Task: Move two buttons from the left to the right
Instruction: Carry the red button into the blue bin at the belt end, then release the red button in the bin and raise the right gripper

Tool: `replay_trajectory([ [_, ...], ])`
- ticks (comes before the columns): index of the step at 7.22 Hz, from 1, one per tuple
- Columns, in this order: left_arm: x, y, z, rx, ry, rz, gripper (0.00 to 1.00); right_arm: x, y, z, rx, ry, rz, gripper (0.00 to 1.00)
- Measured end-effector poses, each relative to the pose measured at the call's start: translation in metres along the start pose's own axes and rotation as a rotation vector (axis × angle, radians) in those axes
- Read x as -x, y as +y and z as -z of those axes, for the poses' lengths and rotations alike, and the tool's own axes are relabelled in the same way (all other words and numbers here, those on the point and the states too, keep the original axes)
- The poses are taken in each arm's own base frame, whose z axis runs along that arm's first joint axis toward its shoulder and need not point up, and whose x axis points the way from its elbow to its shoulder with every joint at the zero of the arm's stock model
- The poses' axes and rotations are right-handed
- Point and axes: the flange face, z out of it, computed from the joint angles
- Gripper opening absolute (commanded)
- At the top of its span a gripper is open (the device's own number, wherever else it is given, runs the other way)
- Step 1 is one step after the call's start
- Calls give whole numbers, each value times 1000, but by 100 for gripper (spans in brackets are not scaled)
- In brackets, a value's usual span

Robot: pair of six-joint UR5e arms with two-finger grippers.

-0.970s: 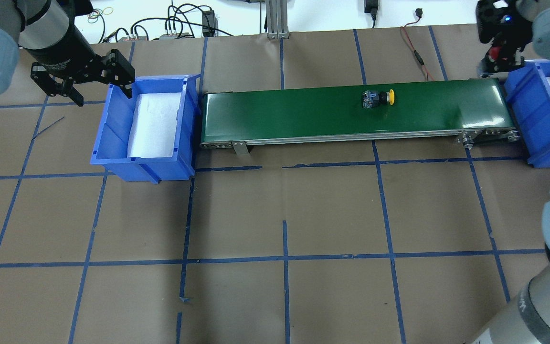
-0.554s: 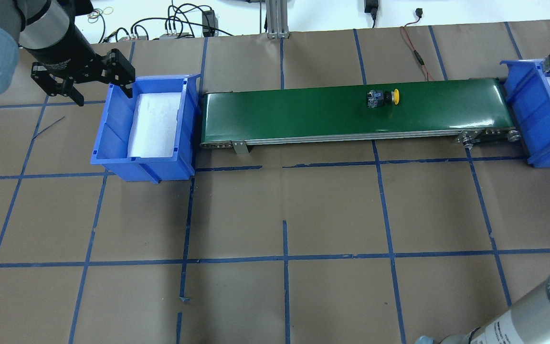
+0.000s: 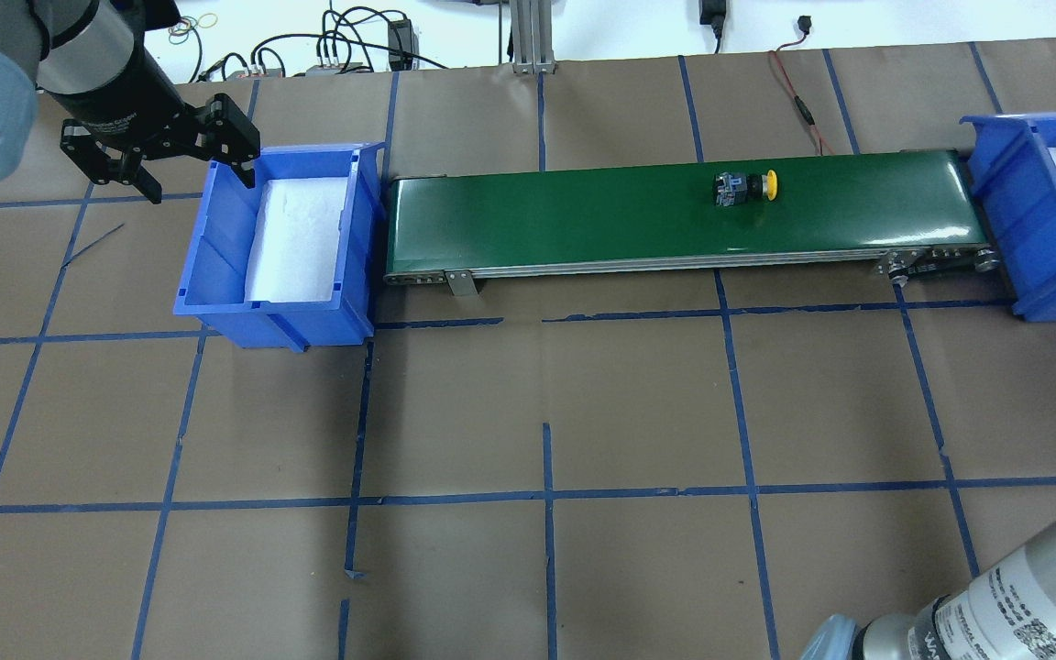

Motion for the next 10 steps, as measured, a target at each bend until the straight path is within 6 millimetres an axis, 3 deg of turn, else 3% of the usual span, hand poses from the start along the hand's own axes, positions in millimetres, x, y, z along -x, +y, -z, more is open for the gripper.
replay_trajectory([
  [2, -1, 0, 0, 1, 2, -1, 100, 3, 14, -29, -11, -17, 71, 16],
  [5, -1, 1, 0, 3, 2, -2, 100, 7, 16, -54, -34, -40, 132, 20],
  [6, -1, 1, 0, 4, 2, -2, 100, 9, 17, -61, -41, -46, 133, 27],
  [7, -1, 1, 0, 3, 2, -1, 100, 10, 18, -65, -46, -52, 133, 88],
  [8, -1, 0, 0, 2, 2, -3, 100, 12, 17, -68, -50, -55, 131, 100],
  [10, -1, 0, 0, 2, 1, -8, 100, 13, 16, -69, -48, -54, 125, 100],
])
